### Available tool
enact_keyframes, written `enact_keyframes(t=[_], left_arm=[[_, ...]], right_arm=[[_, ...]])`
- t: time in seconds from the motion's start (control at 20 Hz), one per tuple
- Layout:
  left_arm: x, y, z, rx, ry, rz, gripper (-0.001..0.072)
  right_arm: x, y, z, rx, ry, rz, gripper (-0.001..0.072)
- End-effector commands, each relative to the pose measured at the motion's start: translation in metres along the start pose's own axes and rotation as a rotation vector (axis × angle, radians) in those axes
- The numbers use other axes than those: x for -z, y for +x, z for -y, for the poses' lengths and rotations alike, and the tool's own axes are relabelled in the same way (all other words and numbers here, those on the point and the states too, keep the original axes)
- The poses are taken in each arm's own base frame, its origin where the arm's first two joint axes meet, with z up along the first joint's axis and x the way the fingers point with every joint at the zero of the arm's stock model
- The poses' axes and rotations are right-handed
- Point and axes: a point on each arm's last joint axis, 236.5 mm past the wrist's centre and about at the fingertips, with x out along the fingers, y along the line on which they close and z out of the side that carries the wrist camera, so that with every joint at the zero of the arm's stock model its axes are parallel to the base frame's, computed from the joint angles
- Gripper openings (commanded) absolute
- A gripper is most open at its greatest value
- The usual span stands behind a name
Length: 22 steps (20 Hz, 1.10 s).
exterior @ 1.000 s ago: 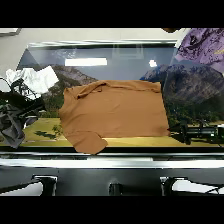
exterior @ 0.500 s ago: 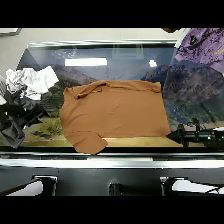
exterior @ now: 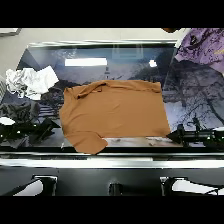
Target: Fold the clothes and pants, and hang the long-sleeved shirts on hangers.
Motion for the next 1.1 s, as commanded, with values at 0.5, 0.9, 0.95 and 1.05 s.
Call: enact_keyframes(t=[0.5, 0.9, 0.95, 1.05], left_arm=[[0.031, 0.035, 0.015, 0.016, 0.031, -0.103, 0.0537], [0.037, 0.049, 0.028, 0.041, 0.033, -0.128, 0.0022], [0.036, 0.048, 0.031, 0.049, 0.038, -0.124, 0.002], [0.03, 0.047, 0.034, 0.053, 0.046, -0.108, 0.002]], right_arm=[[-0.011, -0.007, -0.003, 0.015, -0.019, 0.062, 0.0028], [-0.009, -0.011, -0.007, 0.011, -0.042, 0.066, 0.0027], [-0.007, -0.011, -0.009, 0.003, -0.052, 0.059, 0.0027], [-0.002, -0.006, -0.021, -0.023, -0.098, 0.037, 0.0026]])
